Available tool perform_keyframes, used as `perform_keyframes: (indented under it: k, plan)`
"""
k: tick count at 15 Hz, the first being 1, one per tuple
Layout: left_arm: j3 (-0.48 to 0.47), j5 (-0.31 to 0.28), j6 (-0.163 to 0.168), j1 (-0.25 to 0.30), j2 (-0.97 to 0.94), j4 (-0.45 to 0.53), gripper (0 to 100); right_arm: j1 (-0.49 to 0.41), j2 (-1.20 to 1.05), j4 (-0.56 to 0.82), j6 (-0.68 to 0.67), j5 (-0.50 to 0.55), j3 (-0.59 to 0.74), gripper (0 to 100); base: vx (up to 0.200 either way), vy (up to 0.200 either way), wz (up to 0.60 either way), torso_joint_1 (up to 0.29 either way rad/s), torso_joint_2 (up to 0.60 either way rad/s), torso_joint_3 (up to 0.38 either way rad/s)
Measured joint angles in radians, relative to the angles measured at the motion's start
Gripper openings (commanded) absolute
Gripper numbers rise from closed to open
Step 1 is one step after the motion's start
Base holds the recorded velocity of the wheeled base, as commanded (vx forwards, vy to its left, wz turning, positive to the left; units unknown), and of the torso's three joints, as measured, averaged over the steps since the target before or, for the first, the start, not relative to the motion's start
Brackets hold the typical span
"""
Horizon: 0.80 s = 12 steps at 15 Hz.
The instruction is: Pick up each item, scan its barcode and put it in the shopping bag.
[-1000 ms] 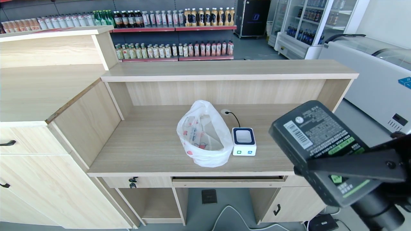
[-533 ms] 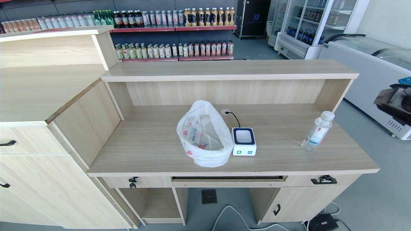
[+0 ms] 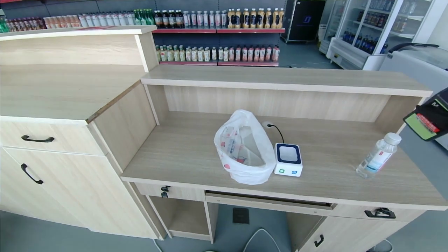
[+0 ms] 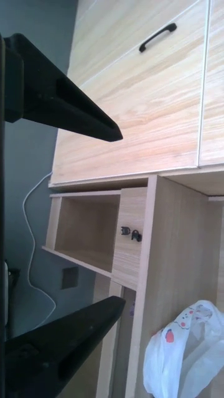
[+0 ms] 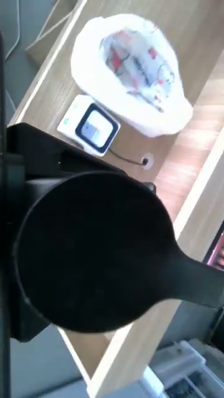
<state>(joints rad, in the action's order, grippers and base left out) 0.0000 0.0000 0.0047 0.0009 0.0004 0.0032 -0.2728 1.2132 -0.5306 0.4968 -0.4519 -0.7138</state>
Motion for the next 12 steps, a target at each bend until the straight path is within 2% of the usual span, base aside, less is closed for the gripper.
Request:
perform_keyframes:
  k: [2, 4, 6, 7, 9, 10, 12]
  plan:
    - [0.000, 0.000, 0.000, 0.000, 0.000, 0.000, 100, 0.040, 0.077, 0.014, -0.332, 0.031, -0.092, 0, 0.000, 0.000, 0.00, 0.000, 0.00, 0.000]
    - [0.000, 0.000, 0.000, 0.001, 0.000, 0.000, 100, 0.051, 0.164, 0.074, -0.611, 0.117, -0.165, 0, 0.000, 0.000, 0.00, 0.000, 0.00, 0.000]
    - [0.000, 0.000, 0.000, 0.000, 0.000, 0.000, 100, 0.041, 0.259, 0.099, -0.810, 0.139, -0.231, 0, 0.000, 0.000, 0.00, 0.000, 0.00, 0.000]
    - [0.000, 0.000, 0.000, 0.000, 0.000, 0.000, 100, 0.030, 0.303, 0.097, -0.851, 0.104, -0.254, 0, 0.000, 0.000, 0.00, 0.000, 0.00, 0.000]
    - [0.000, 0.000, 0.000, 0.000, 0.000, 0.000, 100, 0.006, 0.377, 0.080, -0.874, -0.089, -0.272, 0, 0.000, 0.000, 0.00, 0.000, 0.00, 0.000]
    - [0.000, 0.000, 0.000, 0.000, 0.000, 0.000, 100, 0.002, 0.399, 0.076, -0.869, -0.148, -0.265, 0, 0.000, 0.000, 0.00, 0.000, 0.00, 0.000]
    - [0.000, 0.000, 0.000, 0.000, 0.000, 0.000, 100, -0.003, 0.444, 0.072, -0.760, -0.182, -0.235, 0, 0.000, 0.000, 0.00, 0.000, 0.00, 0.000]
